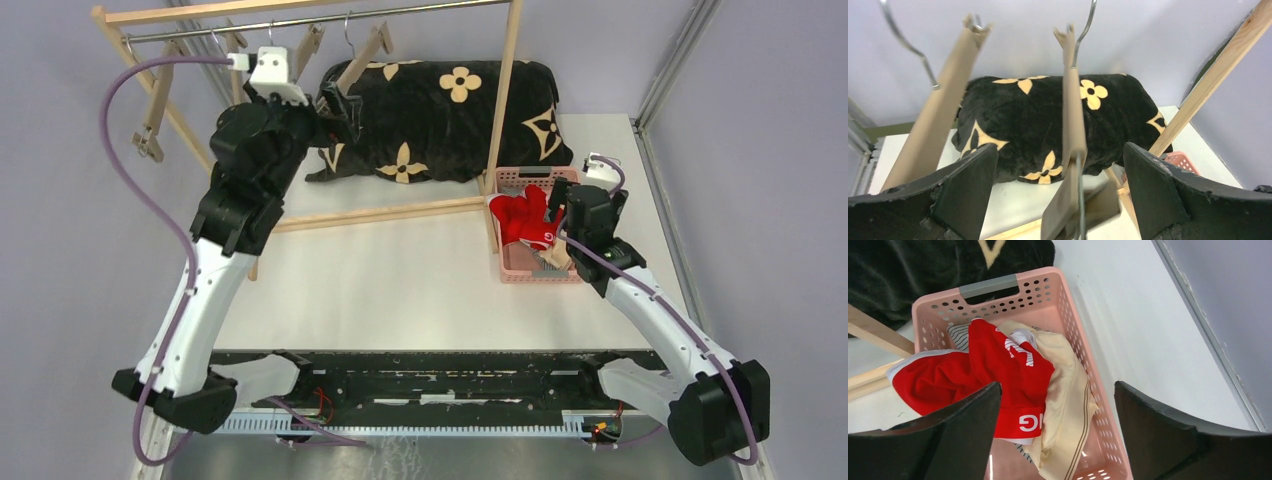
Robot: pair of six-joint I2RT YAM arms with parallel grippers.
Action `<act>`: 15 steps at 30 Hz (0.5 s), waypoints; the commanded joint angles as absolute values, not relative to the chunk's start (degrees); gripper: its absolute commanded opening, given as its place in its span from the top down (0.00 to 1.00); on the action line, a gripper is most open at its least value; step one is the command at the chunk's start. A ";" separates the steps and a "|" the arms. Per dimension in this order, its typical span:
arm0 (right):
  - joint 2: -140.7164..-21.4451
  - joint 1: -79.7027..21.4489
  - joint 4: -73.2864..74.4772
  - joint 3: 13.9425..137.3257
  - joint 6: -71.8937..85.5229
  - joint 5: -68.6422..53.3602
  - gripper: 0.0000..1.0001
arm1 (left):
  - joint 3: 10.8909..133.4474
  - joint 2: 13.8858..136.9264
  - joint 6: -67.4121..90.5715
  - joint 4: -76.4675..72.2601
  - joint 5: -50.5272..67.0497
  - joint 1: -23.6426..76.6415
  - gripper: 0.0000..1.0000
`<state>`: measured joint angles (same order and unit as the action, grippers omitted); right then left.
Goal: Remove the underwear clipped to the hanger
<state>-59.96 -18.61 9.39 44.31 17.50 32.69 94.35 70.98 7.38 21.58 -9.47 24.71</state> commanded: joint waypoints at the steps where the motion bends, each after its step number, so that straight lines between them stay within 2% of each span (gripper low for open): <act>1: -60.89 -18.37 6.87 45.04 16.46 37.07 0.02 | 89.19 64.01 6.68 18.97 -12.19 24.44 0.01; 15: -55.99 -18.36 9.64 44.26 18.56 43.02 0.00 | 67.86 43.03 14.76 17.40 -5.72 24.41 0.01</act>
